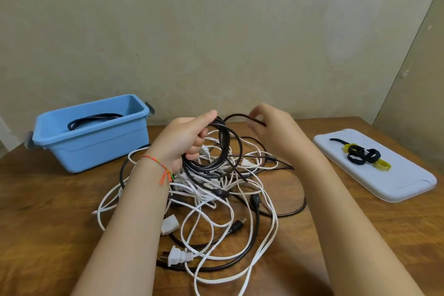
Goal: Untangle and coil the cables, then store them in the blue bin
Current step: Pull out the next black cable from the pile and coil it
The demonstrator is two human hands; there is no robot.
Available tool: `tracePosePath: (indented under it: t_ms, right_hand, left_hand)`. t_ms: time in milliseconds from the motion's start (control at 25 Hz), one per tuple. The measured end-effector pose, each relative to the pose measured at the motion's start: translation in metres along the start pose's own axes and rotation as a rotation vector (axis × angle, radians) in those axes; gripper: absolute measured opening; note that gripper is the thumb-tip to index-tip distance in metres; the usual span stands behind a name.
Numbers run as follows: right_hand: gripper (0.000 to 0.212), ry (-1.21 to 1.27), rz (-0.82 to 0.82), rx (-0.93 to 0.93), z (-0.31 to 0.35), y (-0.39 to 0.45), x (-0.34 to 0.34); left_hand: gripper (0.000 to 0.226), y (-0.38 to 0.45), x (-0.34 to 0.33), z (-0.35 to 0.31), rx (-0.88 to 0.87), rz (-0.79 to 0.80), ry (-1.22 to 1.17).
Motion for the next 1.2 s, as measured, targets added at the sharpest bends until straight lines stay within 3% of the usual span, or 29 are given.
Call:
tracePosePath:
  t_ms: [160, 240, 400, 560, 680, 760, 880, 960, 1000, 1120, 1200]
  right_hand:
    - [0.017, 0.334, 0.028, 0.041, 0.007, -0.001, 0.007]
    - [0.015, 0.482, 0.043, 0.051, 0.011, -0.004, 0.011]
    - [0.015, 0.564, -0.11, 0.123, 0.017, -0.007, 0.027]
    - [0.017, 1.039, -0.082, 0.153, 0.016, -0.008, 0.032]
    - [0.019, 1.427, 0.019, 0.11, 0.022, -0.007, 0.025]
    - [0.022, 1.545, 0.035, 0.053, 0.027, -0.007, 0.016]
    - [0.022, 1.602, -0.007, -0.04, 0.027, -0.006, 0.004]
    - [0.022, 1.469, -0.106, -0.072, 0.013, -0.004, 0.01]
    - [0.021, 1.283, -0.197, -0.058, 0.003, -0.003, 0.021]
    - [0.022, 0.403, -0.512, -0.076, -0.02, -0.007, 0.063]
    - [0.025, -0.224, -0.601, -0.14, -0.016, -0.013, 0.071]
  left_hand:
    - [0.021, -0.005, -0.013, -0.008, -0.123, 0.072, 0.192]
    - [0.017, -0.005, -0.011, -0.011, -0.182, -0.007, 0.336]
    - [0.017, -0.006, -0.007, -0.022, -0.33, -0.132, 0.466]
    - [0.019, -0.012, -0.008, -0.035, -0.511, -0.195, 0.429]
    - [0.025, -0.013, -0.02, -0.037, -0.552, -0.031, 0.261]
    - [0.027, -0.016, -0.035, -0.035, -0.514, 0.121, 0.087]
    - [0.02, -0.016, -0.047, -0.03, -0.433, 0.162, -0.02]
    - [0.018, -0.011, -0.041, -0.026, -0.377, 0.112, -0.035]
    - [0.017, -0.008, -0.034, -0.023, -0.336, 0.065, -0.038]
    - [0.009, 0.0, -0.014, -0.014, -0.208, -0.099, -0.031]
    - [0.005, 0.001, -0.013, -0.009, -0.151, -0.113, -0.02]
Point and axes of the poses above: each hand's wrist, its own y-axis towards the middle knuckle, its own x-axis out of the back of the hand, z = x × y, the point moved 7 cm from there along y, towards the middle knuckle, and after that the axes turned 7 degrees about y, right-handed, at the moved point
